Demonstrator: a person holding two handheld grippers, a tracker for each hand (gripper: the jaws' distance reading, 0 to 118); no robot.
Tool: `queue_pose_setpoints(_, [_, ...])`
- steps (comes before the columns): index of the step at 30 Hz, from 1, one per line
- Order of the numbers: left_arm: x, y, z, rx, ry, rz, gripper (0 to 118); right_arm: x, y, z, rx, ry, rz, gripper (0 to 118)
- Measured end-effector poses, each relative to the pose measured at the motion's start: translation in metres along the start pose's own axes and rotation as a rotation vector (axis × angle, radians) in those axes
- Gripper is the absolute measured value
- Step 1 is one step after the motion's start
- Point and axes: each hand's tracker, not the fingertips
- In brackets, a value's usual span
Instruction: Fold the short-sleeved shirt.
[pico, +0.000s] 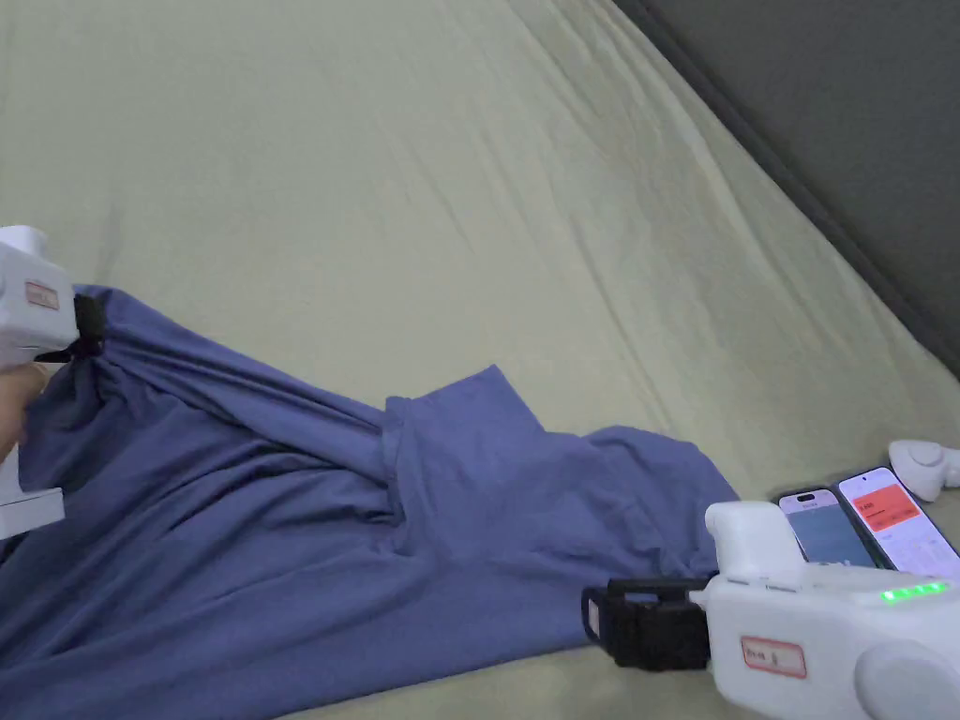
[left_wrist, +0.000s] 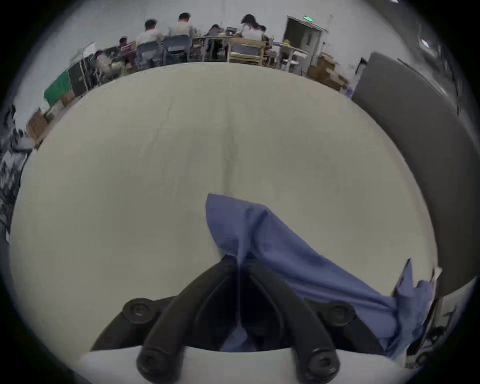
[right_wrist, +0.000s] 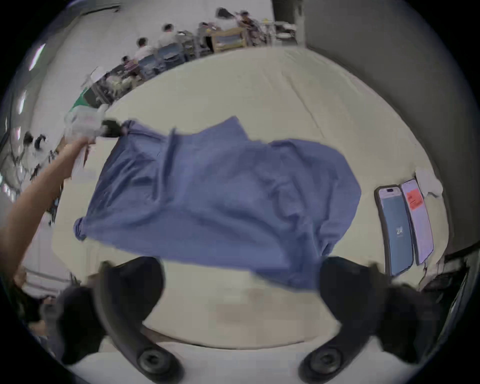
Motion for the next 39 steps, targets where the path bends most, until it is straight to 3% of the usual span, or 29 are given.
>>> queue_pose_setpoints(3, [0.011,-0.009,0.007,-0.019,0.011,-0.037,0,0.023,0.031,-0.027,-0.083,-0.127,0.01,116])
queue_pose_setpoints(5, [0.021,-0.011,0.01,-0.027,0.037,-0.083,0,0.011,0.015,-0.043,-0.065,-0.165,0.028,113])
queue_pose_setpoints(6, [0.011,-0.004,-0.008,-0.019,0.048,-0.096,0,0.011,0.014,-0.049,-0.077,-0.173,0.023,97])
queue_pose_setpoints(8, [0.014,-0.003,-0.009,-0.019,0.053,-0.095,0,0.008,0.011,-0.058,-0.144,-0.203,0.011,25])
queue_pose_setpoints(9, [0.015,-0.002,-0.01,-0.02,0.056,-0.093,0,0.045,0.006,-0.078,-0.134,-0.162,0.003,16])
queue_pose_setpoints(12, [0.006,-0.002,-0.014,-0.027,0.058,-0.082,0,0.048,-0.005,-0.072,-0.088,-0.171,0.065,7])
queue_pose_setpoints(13, [0.004,-0.001,-0.014,-0.027,0.055,-0.074,0,0.02,-0.001,-0.041,-0.058,-0.18,0.062,7])
queue_pose_setpoints(15, [0.015,-0.016,0.023,-0.012,0.043,-0.039,0,0.014,0.001,-0.014,0.024,-0.146,0.039,6])
queue_pose_setpoints(17, [0.016,-0.017,0.043,0.019,0.019,0.009,0,0.007,0.012,0.015,0.036,-0.128,0.083,6])
queue_pose_setpoints(20, [0.018,-0.015,0.083,0.079,-0.003,0.045,0,-0.013,0.031,0.061,0.149,-0.177,0.21,6])
queue_pose_setpoints(23, [-0.011,0.037,0.124,0.207,-0.042,0.101,0,-0.026,0.072,0.112,0.274,-0.159,0.237,6])
queue_pose_setpoints(28, [-0.042,0.076,0.23,0.419,-0.099,0.231,0,-0.03,0.159,0.167,0.475,-0.307,0.326,6])
queue_pose_setpoints(31, [-0.072,0.11,0.275,0.514,-0.119,0.276,0,-0.034,0.223,0.182,0.544,-0.279,0.314,6])
queue_pose_setpoints(35, [-0.077,0.134,0.332,0.624,-0.043,0.331,0,-0.053,0.313,0.2,0.601,-0.304,0.302,6])
queue_pose_setpoints(39, [-0.087,0.164,0.366,0.687,-0.092,0.429,0,-0.075,0.401,0.223,0.596,-0.149,0.226,5])
